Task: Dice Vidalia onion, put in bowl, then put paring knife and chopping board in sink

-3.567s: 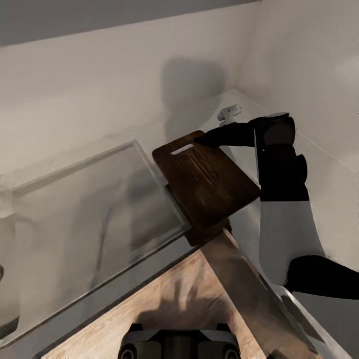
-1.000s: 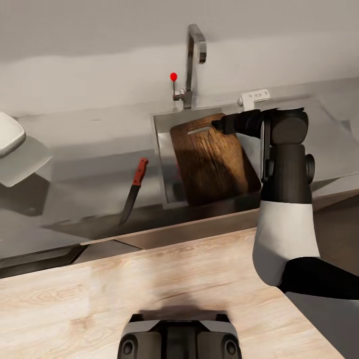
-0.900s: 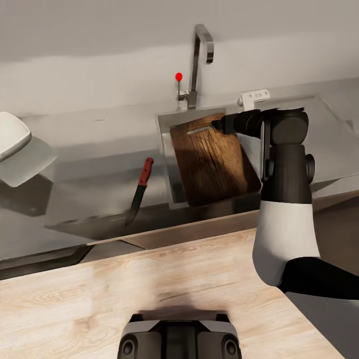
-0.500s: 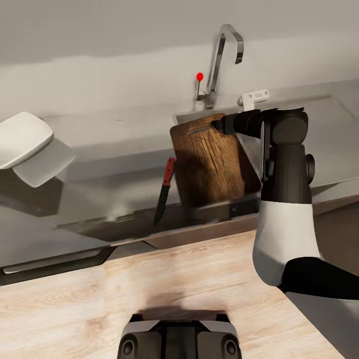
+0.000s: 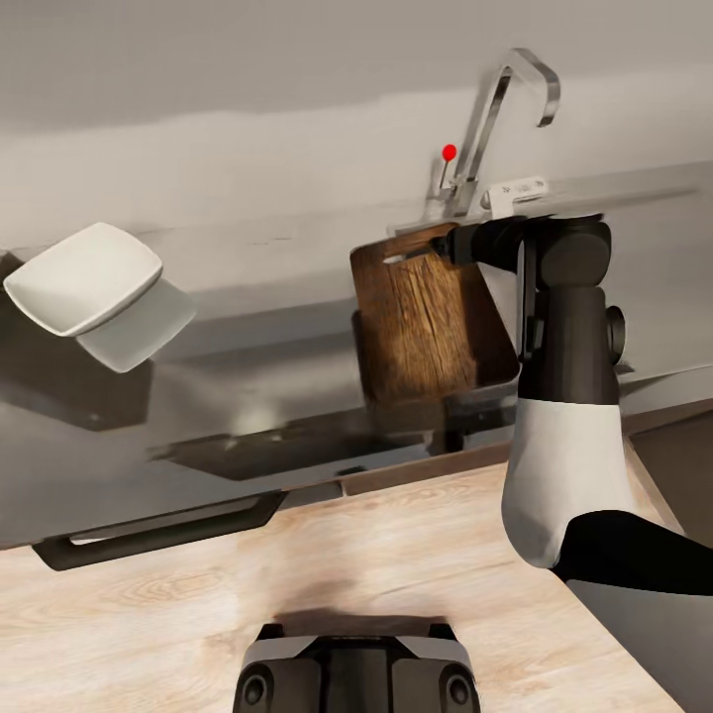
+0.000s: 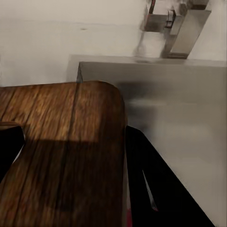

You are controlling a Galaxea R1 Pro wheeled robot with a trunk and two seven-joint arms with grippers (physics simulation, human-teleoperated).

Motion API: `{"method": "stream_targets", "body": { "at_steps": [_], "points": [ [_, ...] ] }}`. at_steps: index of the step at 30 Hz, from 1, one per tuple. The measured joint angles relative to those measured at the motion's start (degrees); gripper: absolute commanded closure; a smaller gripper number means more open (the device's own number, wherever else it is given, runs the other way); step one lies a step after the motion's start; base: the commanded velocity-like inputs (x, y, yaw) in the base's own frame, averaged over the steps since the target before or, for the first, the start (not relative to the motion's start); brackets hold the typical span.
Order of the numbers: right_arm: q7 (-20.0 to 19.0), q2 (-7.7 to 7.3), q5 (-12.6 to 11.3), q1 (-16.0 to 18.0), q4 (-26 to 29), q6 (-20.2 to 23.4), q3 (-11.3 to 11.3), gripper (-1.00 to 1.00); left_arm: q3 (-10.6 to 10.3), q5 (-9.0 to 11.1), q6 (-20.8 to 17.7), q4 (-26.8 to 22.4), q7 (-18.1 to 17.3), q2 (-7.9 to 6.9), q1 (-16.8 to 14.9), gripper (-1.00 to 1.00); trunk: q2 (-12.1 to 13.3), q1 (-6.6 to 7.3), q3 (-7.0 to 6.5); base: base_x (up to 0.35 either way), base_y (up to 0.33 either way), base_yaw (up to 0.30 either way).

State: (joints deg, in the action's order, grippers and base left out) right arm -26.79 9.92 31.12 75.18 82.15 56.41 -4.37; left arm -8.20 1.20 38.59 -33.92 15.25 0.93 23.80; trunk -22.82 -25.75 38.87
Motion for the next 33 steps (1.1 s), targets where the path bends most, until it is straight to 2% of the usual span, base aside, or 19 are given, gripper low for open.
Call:
{"method": "stream_targets", "body": {
  "at_steps": [6,16,21,24,29,33],
  "points": [
    [3.07,0.0,-0.19,0.0,-0.04,-0.02,-0.03,1.0,0.0,0.01,-0.04,0.05,0.03,0.0,0.0,-1.0,0.0,0.0,0.0,0.0,0.302,0.0],
    [3.88,0.0,-0.6,0.0,-0.46,-0.01,-0.43,1.0,0.0,0.0,-0.03,0.06,-0.03,0.0,0.0,-1.0,0.0,0.0,0.0,0.0,0.302,0.0],
    [4.1,0.0,-2.24,0.0,-0.78,-0.03,-3.78,1.0,0.0,0.0,-0.02,0.12,-0.02,0.0,0.0,-1.0,0.0,0.0,0.0,0.0,0.302,0.0],
    [4.43,0.0,-2.8,0.0,-0.85,-0.03,-4.8,1.0,0.0,0.0,-0.03,0.14,-0.03,0.0,0.0,-1.0,0.0,0.0,0.0,-0.023,0.302,0.0],
    [5.57,0.0,-6.31,-0.01,-1.18,-0.05,-9.94,1.0,0.0,0.02,-0.05,0.14,-0.03,0.0,0.0,-1.0,0.0,-0.01,0.0,-0.073,0.302,0.0],
    [7.25,0.0,-7.31,-0.01,-1.3,-0.09,-11.2,1.0,0.0,0.02,-0.05,0.14,-0.03,0.0,0.0,-1.0,0.0,-0.01,0.0,-0.087,0.301,0.0]
  ]
}}
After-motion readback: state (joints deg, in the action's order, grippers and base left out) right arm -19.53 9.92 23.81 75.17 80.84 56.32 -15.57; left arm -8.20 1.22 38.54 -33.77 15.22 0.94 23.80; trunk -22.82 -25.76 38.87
